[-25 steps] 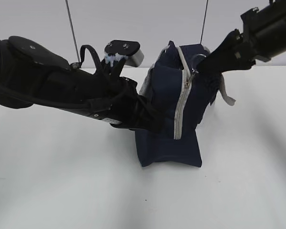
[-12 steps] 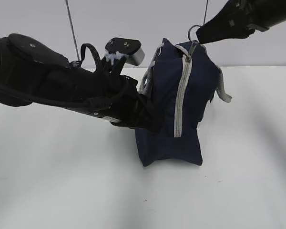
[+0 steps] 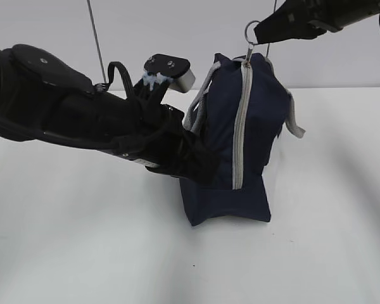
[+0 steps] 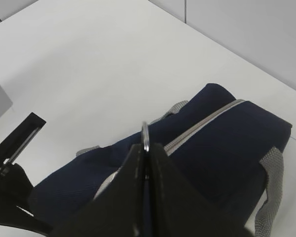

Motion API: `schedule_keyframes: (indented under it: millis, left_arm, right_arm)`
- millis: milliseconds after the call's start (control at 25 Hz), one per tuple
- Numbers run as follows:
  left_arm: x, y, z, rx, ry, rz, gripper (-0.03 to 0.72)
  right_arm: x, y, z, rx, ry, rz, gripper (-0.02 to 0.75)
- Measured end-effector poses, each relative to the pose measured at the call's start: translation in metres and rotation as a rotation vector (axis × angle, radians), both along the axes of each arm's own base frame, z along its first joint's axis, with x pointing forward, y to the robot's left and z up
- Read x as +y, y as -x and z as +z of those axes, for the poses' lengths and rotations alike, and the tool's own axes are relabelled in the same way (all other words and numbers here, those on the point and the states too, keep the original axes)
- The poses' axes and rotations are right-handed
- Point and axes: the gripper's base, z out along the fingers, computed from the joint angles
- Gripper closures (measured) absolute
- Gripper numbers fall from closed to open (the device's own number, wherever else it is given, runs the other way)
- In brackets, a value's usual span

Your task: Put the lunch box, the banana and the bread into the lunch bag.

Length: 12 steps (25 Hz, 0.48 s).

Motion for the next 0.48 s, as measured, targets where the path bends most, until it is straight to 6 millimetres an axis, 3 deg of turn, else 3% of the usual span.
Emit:
schedule_keyframes:
  millis: [160, 360, 480]
  left_arm:
    - [0.001, -0.001, 0.002, 0.071, 0.060, 0.040, 0.645]
    - [0.018, -0.008, 0.015, 0.251, 0.226, 0.122, 0.312]
    - [0.038, -0.017, 0.035, 0.289, 0.320, 0.230, 0.244]
  right_arm:
    - [0.001, 0.001, 0.001, 0.003, -0.008, 0.006, 0.754]
    - [0.002, 0.003, 0.000, 0.019, -0.010, 0.036, 0.754]
    - [0.005, 0.003, -0.005, 0.046, -0.009, 0.084, 0.754]
